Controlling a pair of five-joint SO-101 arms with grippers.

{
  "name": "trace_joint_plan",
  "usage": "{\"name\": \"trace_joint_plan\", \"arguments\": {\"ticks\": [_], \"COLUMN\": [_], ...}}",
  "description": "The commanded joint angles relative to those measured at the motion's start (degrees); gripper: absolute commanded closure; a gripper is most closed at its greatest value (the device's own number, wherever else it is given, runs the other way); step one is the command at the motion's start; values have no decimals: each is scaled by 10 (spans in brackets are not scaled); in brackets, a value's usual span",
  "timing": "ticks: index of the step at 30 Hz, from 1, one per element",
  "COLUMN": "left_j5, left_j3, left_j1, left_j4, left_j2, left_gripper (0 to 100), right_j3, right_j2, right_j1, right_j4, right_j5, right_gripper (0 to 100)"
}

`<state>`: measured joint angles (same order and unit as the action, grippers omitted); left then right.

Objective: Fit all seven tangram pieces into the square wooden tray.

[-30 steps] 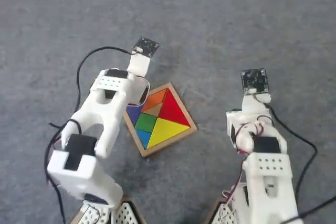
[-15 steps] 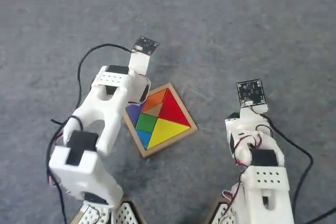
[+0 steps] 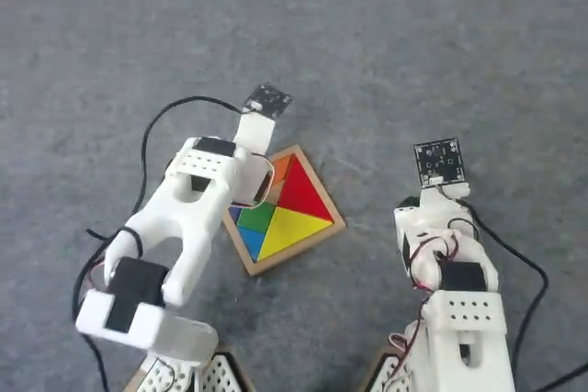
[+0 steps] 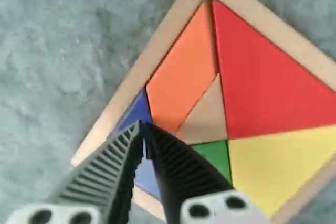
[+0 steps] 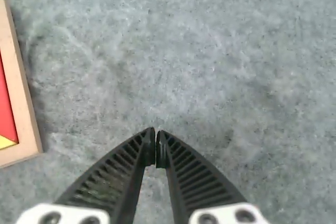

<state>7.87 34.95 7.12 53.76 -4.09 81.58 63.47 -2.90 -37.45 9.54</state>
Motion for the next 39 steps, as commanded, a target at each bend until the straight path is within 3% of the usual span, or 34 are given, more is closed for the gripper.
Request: {"name": "trace_joint_plan", "arguments": {"ticks": [1, 7, 11, 19, 26, 33, 39], "left_j5": [4, 8, 4, -33, -37, -36, -34], "left_j3": [-37, -66, -40, 283, 501, 618, 618], "left_j1": [3, 9, -7, -45, -36, -35, -41], "left_j4": [3, 35, 18, -254, -407, -408, -261], "left_j2": [-30, -53, 27, 354, 619, 818, 927], "left_gripper": [987, 987, 987, 988, 988, 988, 987], "right_j3": [-4, -4, -3, -3, 9, 40, 33], "right_j2": [15, 12, 14, 16, 16, 17, 20], "right_j1": [5, 4, -15, -13, -17, -13, -15], "right_j4": [15, 15, 10, 9, 15, 9, -26], "right_j5": [7, 7, 7, 7, 7, 7, 7], "right_gripper": [991, 991, 991, 991, 991, 991, 991]}}
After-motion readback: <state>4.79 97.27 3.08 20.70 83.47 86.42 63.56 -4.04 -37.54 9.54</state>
